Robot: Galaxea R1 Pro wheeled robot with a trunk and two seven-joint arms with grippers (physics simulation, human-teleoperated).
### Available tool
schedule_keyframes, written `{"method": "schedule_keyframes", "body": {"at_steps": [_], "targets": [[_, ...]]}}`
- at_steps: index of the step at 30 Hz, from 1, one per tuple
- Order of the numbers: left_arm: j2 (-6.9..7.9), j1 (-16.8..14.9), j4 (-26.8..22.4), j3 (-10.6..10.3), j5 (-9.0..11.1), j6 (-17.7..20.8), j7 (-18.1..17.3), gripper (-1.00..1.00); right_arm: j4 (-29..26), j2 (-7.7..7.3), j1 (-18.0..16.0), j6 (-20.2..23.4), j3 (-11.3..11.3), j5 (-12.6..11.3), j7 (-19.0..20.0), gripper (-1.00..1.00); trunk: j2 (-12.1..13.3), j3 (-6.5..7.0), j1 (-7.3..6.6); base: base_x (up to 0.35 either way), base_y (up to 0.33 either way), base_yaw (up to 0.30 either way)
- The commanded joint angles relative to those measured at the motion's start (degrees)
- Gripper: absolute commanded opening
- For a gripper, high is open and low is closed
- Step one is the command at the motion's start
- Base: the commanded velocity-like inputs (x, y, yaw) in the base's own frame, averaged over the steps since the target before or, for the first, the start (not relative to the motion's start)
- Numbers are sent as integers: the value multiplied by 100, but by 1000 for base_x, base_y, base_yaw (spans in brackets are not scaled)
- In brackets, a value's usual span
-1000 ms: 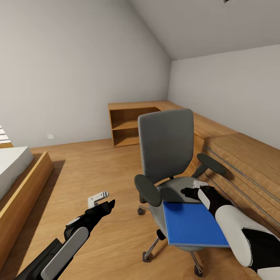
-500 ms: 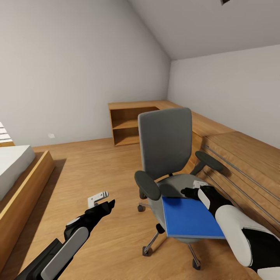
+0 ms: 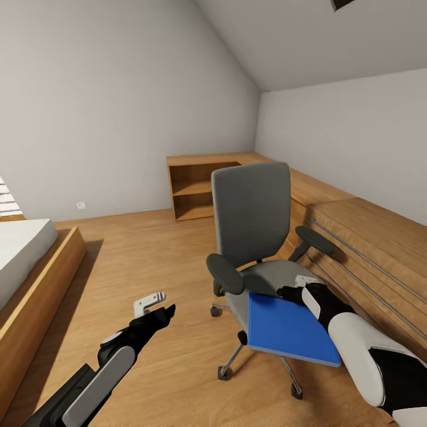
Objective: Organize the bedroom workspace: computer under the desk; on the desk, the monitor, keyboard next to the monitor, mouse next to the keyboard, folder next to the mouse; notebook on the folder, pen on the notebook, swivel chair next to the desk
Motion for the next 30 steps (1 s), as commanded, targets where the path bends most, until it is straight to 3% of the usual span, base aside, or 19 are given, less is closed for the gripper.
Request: {"method": "schedule_keyframes", "body": {"at_steps": [1,11,22,30], "targets": [[4,-7,-8,-10,27,9,41,100,-10,-1,-1,28,-10,-46,3,100,-3,-5,-1,-10,1,0],[3,-6,-8,-10,41,15,41,100,-16,-2,-2,28,-10,-46,5,100,-3,-5,-1,-2,0,0],[-5,-7,-8,-10,45,17,37,100,-39,-7,-2,-54,-39,-54,18,100,439,192,-243,0,0,0],[-15,-7,49,-10,45,17,41,100,-514,-8,8,-128,-53,-68,11,100,759,336,-418,0,0,0]]}}
